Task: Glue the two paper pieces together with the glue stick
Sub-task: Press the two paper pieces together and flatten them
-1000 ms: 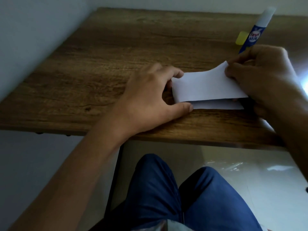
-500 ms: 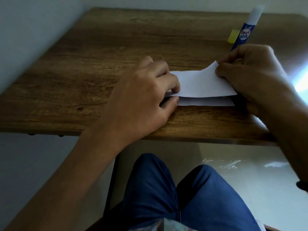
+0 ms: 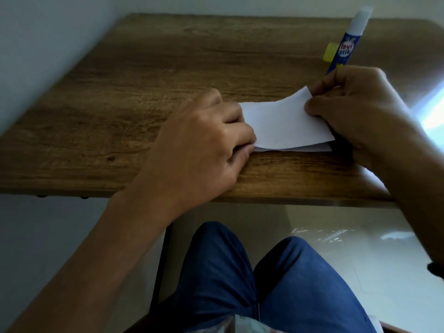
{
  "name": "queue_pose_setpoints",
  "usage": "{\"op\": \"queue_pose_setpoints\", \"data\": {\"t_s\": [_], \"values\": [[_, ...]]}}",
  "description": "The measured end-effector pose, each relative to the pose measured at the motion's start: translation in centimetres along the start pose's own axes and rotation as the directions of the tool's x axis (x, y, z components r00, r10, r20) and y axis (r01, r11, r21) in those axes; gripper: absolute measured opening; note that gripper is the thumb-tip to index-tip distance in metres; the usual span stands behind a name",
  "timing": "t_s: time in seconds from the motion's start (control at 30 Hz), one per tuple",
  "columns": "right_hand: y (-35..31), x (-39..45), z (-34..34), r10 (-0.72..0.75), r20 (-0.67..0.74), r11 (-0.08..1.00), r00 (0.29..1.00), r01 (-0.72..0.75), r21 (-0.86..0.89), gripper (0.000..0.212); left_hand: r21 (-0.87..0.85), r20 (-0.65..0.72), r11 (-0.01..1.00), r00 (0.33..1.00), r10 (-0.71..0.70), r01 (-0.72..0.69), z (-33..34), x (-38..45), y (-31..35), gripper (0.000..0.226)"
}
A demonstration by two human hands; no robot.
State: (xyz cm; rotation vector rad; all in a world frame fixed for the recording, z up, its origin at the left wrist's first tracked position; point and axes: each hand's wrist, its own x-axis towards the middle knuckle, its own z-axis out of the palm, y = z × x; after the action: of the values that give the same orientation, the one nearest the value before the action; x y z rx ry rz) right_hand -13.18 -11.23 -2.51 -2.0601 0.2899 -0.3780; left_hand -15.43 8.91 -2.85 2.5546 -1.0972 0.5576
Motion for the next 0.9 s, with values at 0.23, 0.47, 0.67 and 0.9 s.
{"op": "queue_pose_setpoints", "data": {"t_s": [0.23,0.47,0.67,0.9], "values": [[0.0,-0.1,-0.1,0.005,0.027,1.000,1.000,-0.005,-0.003,0.015,-0.028,0.022,1.000,1.000,-0.001,0.002,0.1,0.0,-0.1,0.027],[-0.5,-0.2,-1.2,-0.113,0.108,0.988,0.988,0.123,-0.092,0.033,-0.162,0.126,0.981,0.988,-0.087,0.107,0.0,0.6,-0.9,0.027],[-0.7,-1.2,-1.8,-0.257,0.125,0.898,0.958,0.285,-0.334,0.027,-0.186,0.191,0.975,0.978,-0.083,0.120,-0.1,0.9,-1.3,0.025],[-0.9,-1.7,-1.8,-0.272,0.143,0.891,0.952,0.305,-0.335,0.024,-0.304,0.245,0.914,0.949,-0.198,0.269,-0.6,2.6,-2.4,0.030]]}}
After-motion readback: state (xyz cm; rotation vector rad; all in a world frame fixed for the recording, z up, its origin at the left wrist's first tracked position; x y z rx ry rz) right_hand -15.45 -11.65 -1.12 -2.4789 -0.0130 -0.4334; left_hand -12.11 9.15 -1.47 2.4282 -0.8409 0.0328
